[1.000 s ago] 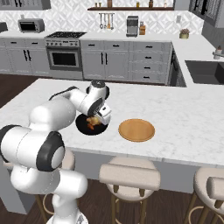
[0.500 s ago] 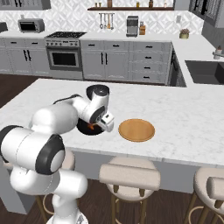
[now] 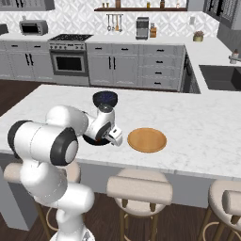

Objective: Pick the chicken drumstick and carrot from their plates and place them in the bowl. Then put the bowl in the fridge.

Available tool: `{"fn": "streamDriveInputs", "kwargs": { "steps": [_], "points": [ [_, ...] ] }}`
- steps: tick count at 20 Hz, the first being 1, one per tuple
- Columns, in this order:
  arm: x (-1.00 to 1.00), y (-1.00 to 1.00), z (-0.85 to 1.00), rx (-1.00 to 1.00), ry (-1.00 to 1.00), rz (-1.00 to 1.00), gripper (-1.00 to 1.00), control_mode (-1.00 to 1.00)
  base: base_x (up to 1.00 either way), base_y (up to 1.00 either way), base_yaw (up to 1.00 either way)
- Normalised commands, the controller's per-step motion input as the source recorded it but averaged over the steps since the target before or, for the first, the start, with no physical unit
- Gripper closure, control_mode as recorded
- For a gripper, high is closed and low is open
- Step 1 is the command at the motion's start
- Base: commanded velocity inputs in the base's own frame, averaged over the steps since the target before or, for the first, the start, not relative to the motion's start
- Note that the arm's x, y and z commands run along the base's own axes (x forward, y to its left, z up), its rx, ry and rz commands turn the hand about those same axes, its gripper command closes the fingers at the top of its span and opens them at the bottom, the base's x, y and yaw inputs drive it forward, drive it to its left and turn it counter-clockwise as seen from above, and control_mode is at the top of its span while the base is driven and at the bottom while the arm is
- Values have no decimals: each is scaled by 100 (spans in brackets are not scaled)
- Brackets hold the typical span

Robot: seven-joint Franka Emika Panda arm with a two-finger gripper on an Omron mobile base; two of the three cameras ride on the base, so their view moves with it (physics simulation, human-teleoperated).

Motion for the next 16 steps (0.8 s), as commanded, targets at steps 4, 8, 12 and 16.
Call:
{"fn": "streamDriveInputs", "kwargs": {
  "steps": [4, 8, 12, 16],
  "points": [
    [35, 0, -18, 0, -3, -3, -100, -100, 0, 0, 0],
    [57, 3, -19, 0, 0, -5, 100, -100, 0, 0, 0],
    [46, 0, -13, 0, 0, -5, 100, -100, 0, 0, 0],
    [2, 0, 20, 1, 0, 0, 100, -100, 0, 0, 0]
  ]
}}
